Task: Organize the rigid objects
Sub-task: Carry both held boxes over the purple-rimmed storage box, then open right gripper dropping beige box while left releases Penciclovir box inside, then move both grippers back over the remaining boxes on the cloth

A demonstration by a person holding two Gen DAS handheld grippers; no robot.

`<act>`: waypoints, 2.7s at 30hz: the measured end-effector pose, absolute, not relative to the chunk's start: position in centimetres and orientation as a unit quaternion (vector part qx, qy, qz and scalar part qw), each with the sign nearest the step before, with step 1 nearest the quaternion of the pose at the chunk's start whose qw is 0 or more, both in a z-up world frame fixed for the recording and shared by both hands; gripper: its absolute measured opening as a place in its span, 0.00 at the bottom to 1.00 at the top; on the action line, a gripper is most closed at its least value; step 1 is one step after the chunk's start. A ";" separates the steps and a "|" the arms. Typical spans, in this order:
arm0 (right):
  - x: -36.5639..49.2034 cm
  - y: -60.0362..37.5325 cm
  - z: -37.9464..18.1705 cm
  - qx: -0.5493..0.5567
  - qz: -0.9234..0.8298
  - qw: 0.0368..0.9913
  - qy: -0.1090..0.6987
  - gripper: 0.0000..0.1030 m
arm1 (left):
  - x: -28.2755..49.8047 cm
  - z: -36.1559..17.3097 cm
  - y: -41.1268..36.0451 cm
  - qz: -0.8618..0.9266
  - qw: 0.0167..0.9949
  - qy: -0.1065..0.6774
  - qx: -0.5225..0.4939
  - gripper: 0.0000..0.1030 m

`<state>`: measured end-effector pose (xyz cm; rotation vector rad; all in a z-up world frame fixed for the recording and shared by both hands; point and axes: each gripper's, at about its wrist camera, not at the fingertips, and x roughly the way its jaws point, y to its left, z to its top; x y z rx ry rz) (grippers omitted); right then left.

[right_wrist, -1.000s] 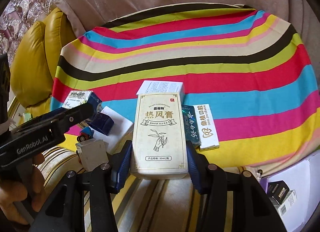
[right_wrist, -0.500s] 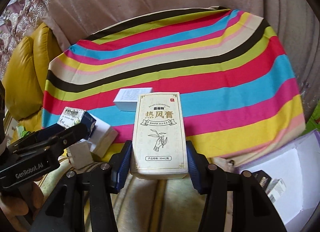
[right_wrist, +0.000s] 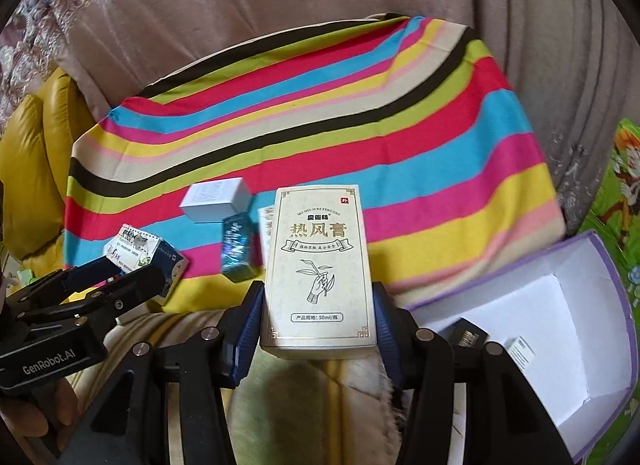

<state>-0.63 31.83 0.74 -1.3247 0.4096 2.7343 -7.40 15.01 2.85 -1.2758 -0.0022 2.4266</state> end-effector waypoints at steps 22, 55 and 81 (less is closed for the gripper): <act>5.2 40.5 0.6 -0.431 0.879 0.155 0.133 0.51 | -4.5 2.4 24.8 0.813 0.313 0.048 -0.489 0.76; 7.3 43.1 2.1 -0.423 0.872 0.206 0.135 0.60 | -3.3 2.1 27.7 0.764 0.401 0.012 -0.506 0.84; 3.8 34.5 1.9 -0.451 0.881 0.106 0.098 0.63 | -5.1 2.9 16.2 0.818 0.299 -0.084 -0.484 0.84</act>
